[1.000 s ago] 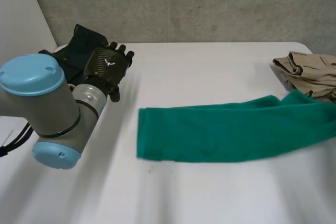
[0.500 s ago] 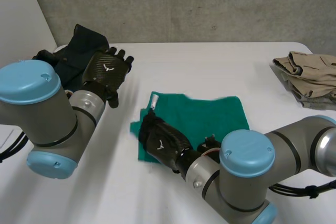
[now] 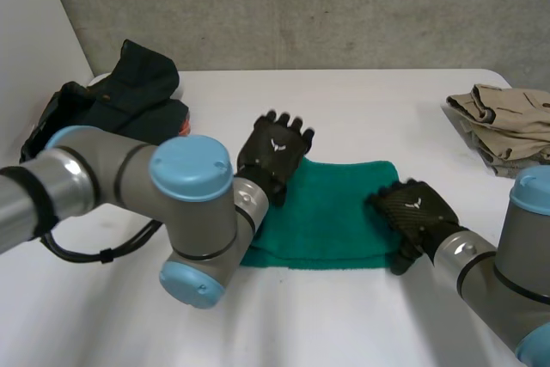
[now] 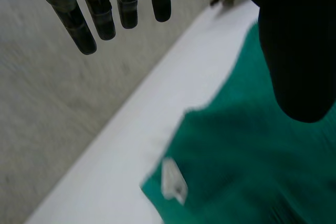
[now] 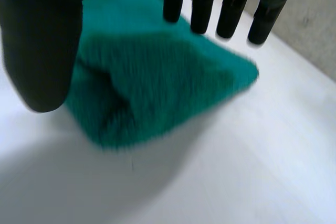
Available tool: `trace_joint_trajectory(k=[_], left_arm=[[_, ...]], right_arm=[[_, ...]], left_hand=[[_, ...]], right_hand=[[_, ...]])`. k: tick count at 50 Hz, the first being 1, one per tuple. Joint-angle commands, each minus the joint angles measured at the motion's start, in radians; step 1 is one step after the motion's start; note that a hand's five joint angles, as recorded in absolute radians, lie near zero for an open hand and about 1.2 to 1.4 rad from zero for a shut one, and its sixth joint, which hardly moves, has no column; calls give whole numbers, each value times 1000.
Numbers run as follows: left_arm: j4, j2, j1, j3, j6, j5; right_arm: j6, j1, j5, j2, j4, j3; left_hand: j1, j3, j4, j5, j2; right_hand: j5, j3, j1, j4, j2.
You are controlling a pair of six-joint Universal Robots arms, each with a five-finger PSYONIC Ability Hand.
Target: Fold the laundry.
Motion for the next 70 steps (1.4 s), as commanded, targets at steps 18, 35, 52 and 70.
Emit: trace_joint_trajectory(k=[18,35,52,70], left_arm=[[-168,189,-34,-273,-9,-330],[-156,410,38,-344,-10,-272],[-47,375,68,-250,-95,-258],[-211,42,-6,65,-237,-20]], right_arm=[[-114,-47,79,-69,-74,59],[-534,242,-49,-82,-183,-92],[-319,358,12,-8,-206,-129],[363,112,21,71,295,-390]], left_hand=[[3,-22,-10,-30,-17],[-3,-28,-16,-35,-23],[-15,-40,-28,-48,-36],[-8,-33,-22,-41,-29]], right_hand=[[1047,1055,1057,1055,1054],[1047,1055,1057,1055,1054],[-174,-167,-164,-167,-168],[-174,-167,-164,-167,-168]])
